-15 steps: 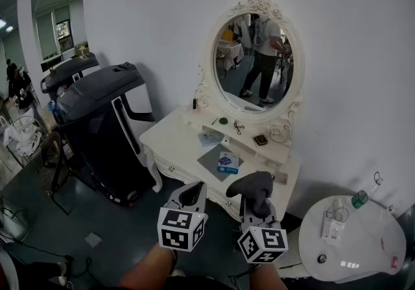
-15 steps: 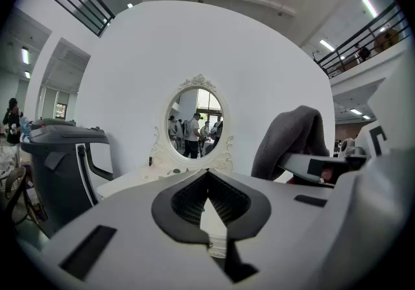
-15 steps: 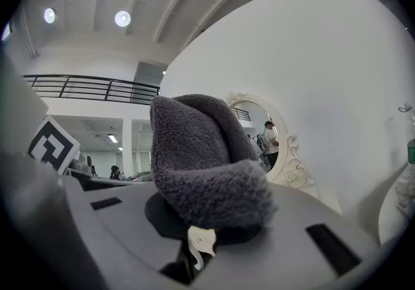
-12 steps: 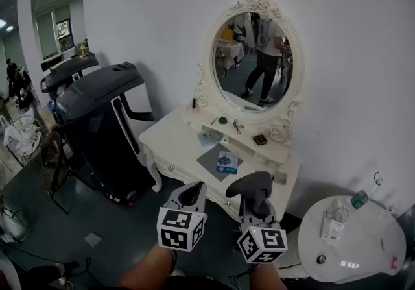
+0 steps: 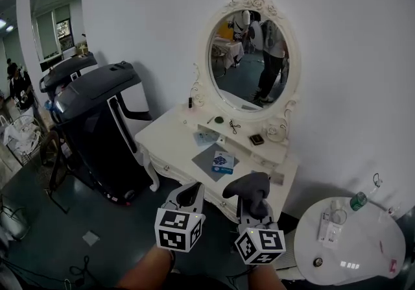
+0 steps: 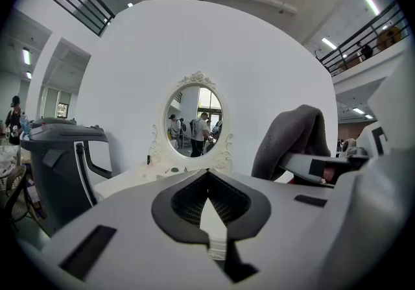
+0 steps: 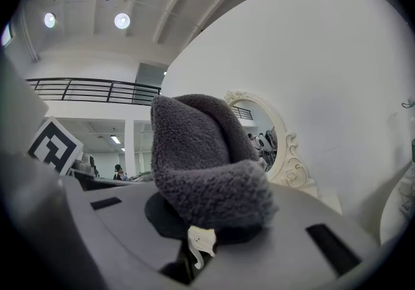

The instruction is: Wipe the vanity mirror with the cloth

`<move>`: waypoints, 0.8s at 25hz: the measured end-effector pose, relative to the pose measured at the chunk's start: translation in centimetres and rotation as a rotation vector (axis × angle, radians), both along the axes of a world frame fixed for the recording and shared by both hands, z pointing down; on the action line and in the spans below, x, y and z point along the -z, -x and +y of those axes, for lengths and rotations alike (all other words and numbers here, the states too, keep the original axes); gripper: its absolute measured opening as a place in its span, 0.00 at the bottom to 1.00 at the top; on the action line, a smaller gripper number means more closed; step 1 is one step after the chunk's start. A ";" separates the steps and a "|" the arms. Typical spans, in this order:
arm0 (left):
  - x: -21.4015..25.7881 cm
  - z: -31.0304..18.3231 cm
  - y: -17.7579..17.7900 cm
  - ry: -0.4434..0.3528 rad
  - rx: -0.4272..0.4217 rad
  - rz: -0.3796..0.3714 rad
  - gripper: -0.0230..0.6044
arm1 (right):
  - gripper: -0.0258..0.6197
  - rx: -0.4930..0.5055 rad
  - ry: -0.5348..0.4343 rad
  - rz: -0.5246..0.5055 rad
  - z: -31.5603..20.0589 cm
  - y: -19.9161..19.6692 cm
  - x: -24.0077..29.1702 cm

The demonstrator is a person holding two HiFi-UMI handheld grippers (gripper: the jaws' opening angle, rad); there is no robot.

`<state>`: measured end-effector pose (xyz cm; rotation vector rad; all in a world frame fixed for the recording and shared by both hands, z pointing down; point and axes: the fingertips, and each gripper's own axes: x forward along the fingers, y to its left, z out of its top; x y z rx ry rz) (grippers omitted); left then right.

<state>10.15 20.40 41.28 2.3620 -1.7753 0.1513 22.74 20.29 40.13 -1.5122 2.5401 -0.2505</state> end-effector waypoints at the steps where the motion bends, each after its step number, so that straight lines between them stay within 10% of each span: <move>1: 0.0 -0.1 -0.2 -0.001 0.000 -0.001 0.05 | 0.10 0.002 0.000 0.001 -0.1 -0.1 0.0; 20: 0.0 -10.9 2.4 -0.026 -0.088 0.025 0.05 | 0.10 -0.028 -0.025 0.070 -9.7 3.9 0.5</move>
